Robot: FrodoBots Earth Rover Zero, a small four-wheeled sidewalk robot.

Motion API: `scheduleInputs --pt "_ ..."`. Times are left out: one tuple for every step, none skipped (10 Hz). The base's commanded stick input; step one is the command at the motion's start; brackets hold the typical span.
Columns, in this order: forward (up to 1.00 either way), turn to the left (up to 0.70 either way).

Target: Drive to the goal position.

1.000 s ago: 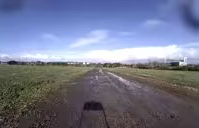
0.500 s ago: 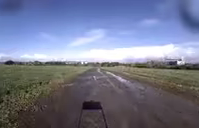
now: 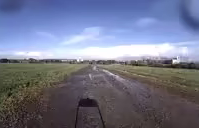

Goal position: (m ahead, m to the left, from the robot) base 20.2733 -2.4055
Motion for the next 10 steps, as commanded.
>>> scheduleInputs --pt "0.70 0.00" --pt "0.70 0.00" --pt "0.70 0.02" --pt "0.70 0.06" --pt "0.70 0.35" --pt "0.70 0.35" --pt "0.70 0.35" --pt "0.70 0.35" --pt "0.70 0.35" --pt "0.70 0.31"
